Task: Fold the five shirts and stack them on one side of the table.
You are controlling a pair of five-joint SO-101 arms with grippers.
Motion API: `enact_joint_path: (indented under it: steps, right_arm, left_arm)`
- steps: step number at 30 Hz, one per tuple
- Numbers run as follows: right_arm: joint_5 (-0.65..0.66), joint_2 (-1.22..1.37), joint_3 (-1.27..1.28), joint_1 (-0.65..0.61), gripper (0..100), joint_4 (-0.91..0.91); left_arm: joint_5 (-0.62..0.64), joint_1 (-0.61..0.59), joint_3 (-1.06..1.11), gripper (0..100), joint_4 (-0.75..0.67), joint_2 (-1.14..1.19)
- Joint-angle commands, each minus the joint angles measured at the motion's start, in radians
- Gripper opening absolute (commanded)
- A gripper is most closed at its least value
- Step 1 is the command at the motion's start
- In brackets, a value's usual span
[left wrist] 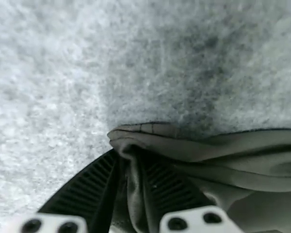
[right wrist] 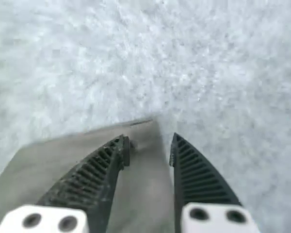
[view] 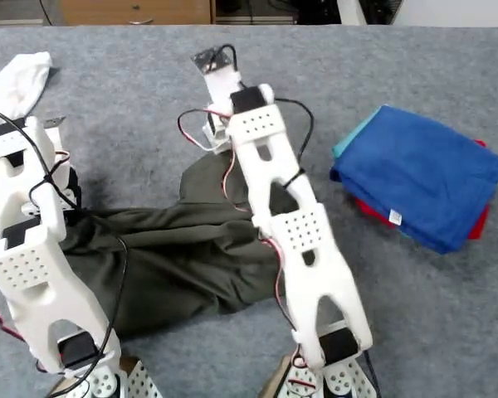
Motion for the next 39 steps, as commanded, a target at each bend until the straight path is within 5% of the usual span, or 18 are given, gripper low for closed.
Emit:
enact_joint_path:
  steps: [1, 10, 16, 31, 39]
  right_arm:
    - [-0.032, 0.068, -0.14, -0.015, 20.6, 0.026]
    - [-0.029, 0.093, -0.142, -0.008, 22.7, 0.008]
    - [-0.034, 0.093, -0.14, -0.008, 0.0, 0.012]
    - [-0.068, -0.05, -0.15, 0.044, 0.3, 0.11]
    - [-0.061, -0.277, -0.145, 0.042, 0.3, 0.114]
  left_arm:
    - [0.0, -0.005, -0.012, 2, -0.009, -0.01]
    - [0.002, -0.005, -0.011, 2, -0.02, -0.008]
    - [0.026, -0.005, -0.011, 2, -0.021, -0.008]
    - [0.035, 0.006, -0.018, 2, -0.011, -0.018]
    - [0.126, 0.038, -0.121, 5, 0.127, -0.091]
